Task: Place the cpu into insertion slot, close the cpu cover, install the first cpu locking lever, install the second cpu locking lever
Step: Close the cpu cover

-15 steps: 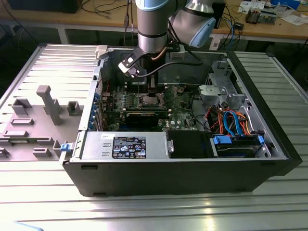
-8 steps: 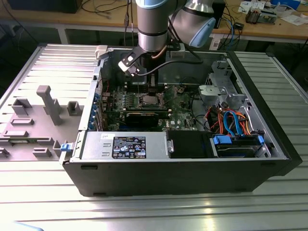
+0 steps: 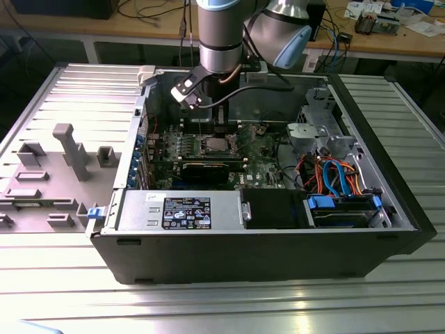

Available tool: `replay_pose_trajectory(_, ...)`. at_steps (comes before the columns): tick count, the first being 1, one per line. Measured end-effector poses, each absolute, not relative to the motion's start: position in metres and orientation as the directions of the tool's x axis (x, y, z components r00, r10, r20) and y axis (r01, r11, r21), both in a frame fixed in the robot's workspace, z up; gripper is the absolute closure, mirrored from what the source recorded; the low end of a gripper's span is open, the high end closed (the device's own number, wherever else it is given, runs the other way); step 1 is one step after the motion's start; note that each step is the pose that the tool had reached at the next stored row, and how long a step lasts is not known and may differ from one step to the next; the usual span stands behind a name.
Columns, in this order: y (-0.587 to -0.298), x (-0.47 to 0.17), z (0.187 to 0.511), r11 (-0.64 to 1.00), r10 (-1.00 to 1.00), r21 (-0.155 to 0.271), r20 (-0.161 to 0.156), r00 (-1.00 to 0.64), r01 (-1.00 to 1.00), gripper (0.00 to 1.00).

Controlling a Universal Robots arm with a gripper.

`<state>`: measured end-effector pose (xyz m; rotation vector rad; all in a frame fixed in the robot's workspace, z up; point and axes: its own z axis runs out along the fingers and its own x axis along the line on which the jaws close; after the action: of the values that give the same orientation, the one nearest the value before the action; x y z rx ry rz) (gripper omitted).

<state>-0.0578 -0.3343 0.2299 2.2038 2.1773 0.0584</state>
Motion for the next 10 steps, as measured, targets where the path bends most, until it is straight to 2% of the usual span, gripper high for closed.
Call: replay_pose_trajectory(10,-0.3341,-0.0578,0.2335,-0.012,1.0,0.057,-0.005,0.012,0.998,0.89)
